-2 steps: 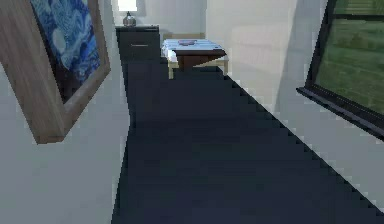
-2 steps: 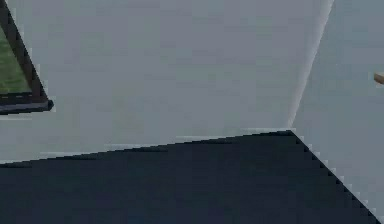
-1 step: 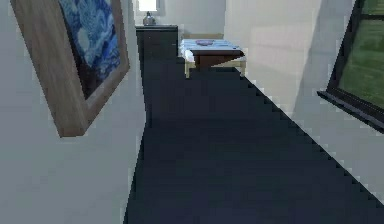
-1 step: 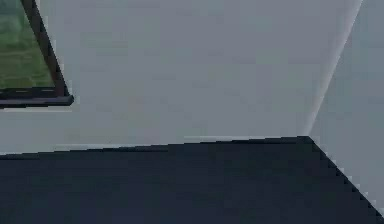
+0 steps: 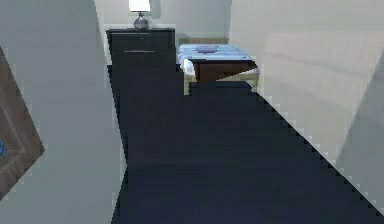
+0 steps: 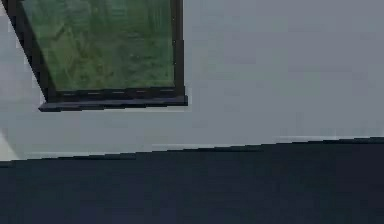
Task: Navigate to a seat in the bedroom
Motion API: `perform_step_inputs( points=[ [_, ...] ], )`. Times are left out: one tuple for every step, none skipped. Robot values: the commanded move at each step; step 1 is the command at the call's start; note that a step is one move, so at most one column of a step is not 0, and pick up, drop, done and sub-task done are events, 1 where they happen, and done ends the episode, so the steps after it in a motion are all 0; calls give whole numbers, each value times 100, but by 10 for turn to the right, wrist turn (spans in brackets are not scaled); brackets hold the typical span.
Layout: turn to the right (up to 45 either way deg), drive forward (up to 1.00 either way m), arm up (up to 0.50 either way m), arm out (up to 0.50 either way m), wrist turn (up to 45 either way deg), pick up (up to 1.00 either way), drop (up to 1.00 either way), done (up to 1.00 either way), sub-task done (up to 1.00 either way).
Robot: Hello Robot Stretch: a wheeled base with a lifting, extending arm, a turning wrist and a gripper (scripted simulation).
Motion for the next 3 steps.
perform_step_inputs(
  points=[
    [0, 100, 0, 0, 0, 0, 0, 0, 0],
    [-30, 0, 0, 0, 0, 0, 0, 0, 0],
    [0, 95, 0, 0, 0, 0, 0, 0, 0]
  ],
)
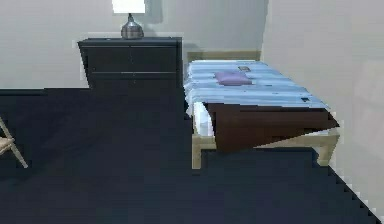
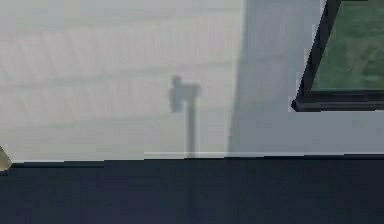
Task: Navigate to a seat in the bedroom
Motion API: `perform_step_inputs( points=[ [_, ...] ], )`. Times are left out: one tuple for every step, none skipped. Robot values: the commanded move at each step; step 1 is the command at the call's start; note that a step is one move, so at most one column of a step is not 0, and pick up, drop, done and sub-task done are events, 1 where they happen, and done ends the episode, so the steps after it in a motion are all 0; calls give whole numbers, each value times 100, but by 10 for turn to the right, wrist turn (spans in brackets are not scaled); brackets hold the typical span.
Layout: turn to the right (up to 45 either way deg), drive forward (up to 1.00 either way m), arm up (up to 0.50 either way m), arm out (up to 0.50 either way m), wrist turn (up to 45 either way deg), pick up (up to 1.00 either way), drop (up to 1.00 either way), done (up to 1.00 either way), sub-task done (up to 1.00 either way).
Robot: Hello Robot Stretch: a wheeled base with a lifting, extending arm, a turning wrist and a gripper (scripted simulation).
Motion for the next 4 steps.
perform_step_inputs(
  points=[
    [-450, 0, 0, 0, 0, 0, 0, 0, 0],
    [0, 45, 0, 0, 0, 0, 0, 0, 0],
    [-210, 0, 0, 0, 0, 0, 0, 0, 0],
    [0, 95, 0, 0, 0, 0, 0, 0, 0]
  ],
)
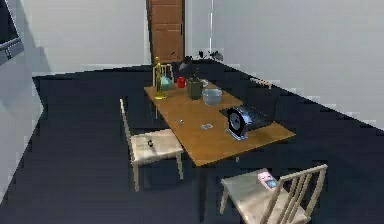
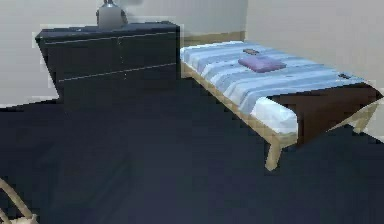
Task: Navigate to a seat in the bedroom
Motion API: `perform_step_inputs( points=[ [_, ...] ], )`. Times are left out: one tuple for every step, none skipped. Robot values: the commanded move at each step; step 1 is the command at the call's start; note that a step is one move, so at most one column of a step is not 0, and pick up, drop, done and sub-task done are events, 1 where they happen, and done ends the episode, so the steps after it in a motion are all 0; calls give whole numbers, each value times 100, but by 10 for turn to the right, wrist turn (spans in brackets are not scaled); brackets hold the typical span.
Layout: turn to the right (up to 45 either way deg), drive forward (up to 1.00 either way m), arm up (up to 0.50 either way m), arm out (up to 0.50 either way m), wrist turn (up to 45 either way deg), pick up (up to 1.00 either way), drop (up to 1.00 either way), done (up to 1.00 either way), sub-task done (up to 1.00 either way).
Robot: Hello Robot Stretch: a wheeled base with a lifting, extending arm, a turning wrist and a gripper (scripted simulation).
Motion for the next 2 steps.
perform_step_inputs(
  points=[
    [240, 0, 0, 0, 0, 0, 0, 0, 0],
    [0, 0, 0, 0, 0, 0, 0, 100, 0]
  ],
)
